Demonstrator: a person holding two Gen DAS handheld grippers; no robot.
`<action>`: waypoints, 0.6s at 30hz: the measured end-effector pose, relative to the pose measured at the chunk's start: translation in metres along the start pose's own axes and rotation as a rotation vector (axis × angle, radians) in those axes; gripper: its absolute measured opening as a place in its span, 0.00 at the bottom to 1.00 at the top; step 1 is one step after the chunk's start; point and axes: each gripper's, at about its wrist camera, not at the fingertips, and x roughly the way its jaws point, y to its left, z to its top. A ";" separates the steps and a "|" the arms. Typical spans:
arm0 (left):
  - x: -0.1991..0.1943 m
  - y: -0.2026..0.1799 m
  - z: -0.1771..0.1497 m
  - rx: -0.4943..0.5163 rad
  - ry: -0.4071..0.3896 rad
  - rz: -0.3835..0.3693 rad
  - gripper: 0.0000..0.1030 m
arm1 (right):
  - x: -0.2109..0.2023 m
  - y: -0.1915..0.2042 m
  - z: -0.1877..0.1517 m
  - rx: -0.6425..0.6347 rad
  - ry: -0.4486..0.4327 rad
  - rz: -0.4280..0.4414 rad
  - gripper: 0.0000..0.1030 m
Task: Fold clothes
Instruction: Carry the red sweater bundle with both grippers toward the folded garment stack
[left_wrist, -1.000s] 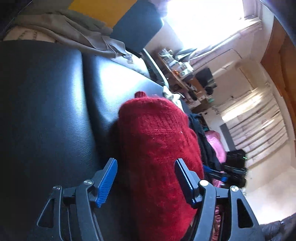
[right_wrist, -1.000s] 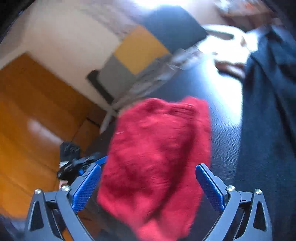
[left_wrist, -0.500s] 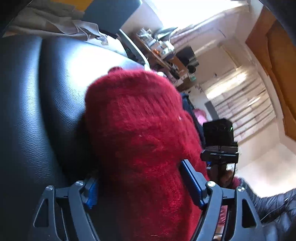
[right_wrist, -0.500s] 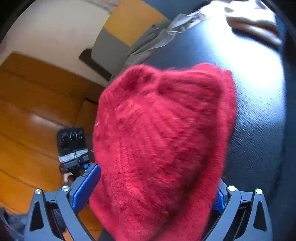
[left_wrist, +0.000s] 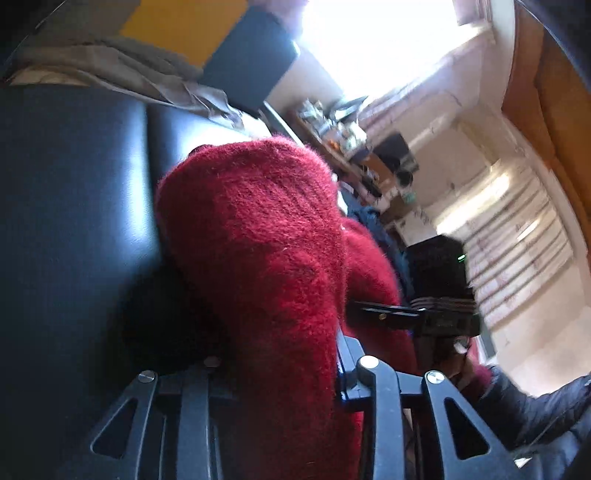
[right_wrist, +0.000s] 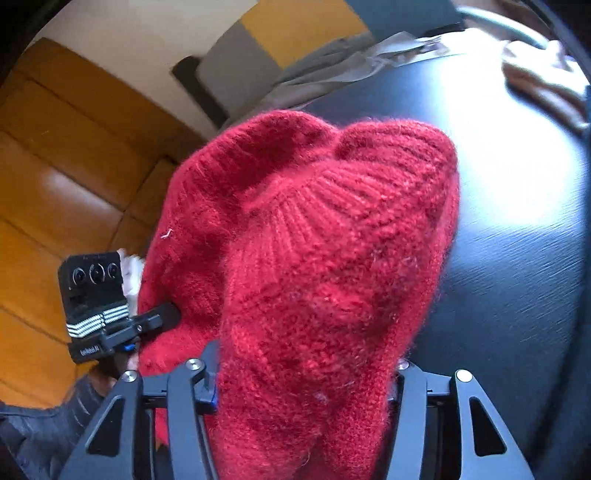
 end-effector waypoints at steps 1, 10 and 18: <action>-0.016 0.000 -0.006 -0.003 -0.028 0.013 0.32 | 0.005 0.007 -0.003 0.000 0.008 0.031 0.54; -0.208 0.008 -0.052 -0.067 -0.410 0.211 0.32 | 0.102 0.158 0.014 -0.185 0.168 0.381 0.52; -0.401 -0.002 -0.047 0.000 -0.787 0.492 0.33 | 0.186 0.404 0.076 -0.555 0.232 0.644 0.52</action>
